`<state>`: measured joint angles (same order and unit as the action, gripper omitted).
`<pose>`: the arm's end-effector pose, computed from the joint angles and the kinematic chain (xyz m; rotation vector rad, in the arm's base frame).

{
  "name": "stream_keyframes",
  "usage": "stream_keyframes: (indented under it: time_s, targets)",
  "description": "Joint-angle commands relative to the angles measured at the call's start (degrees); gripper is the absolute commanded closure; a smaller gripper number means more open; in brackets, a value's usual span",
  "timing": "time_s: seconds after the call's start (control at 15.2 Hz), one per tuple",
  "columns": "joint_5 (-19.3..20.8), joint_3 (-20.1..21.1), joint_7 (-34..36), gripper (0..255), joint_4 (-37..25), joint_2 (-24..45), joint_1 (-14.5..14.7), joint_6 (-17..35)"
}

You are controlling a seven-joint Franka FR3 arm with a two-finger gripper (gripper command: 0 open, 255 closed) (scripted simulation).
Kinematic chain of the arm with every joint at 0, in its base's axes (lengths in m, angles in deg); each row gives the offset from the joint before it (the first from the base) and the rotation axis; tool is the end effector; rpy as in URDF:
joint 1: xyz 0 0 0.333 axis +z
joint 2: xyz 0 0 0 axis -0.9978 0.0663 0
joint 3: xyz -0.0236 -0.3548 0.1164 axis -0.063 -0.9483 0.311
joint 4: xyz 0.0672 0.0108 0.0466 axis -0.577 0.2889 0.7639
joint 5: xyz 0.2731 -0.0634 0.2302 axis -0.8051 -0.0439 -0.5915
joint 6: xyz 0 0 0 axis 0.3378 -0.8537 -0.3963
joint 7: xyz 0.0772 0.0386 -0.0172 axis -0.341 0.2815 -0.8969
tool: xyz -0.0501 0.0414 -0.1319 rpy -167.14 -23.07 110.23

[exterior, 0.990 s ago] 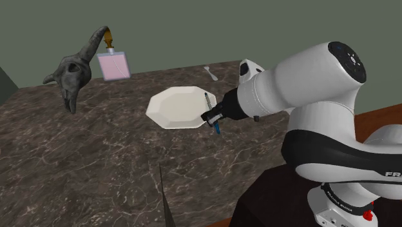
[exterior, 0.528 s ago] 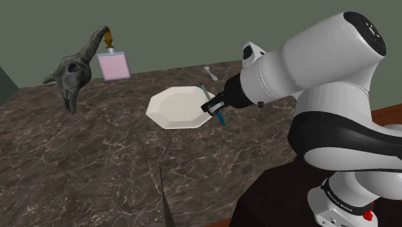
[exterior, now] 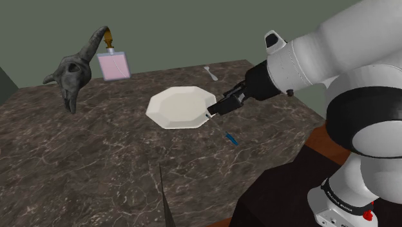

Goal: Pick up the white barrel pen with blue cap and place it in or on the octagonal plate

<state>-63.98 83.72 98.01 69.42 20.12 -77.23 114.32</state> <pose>0.2232 0.2323 0.5643 -2.7028 -0.3377 -1.1442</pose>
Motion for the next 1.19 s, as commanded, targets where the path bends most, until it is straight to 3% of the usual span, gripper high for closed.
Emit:
stream_keyframes:
  time_s: [0.0, 0.53, 1.06, 1.12]
  targets:
    - [-2.76, -6.76, -4.71, 0, 2.99, -4.01, 6.39, -1.51]
    - [-3.83, -4.74, -5.49, 0, 2.85, 3.82, 5.6, 6.35]
    - [-3.83, -4.74, -5.48, 0, 2.85, 3.81, 5.6, 6.34]
    - [-3.83, -4.74, -5.48, 255, 2.85, 3.81, 5.6, 6.34]
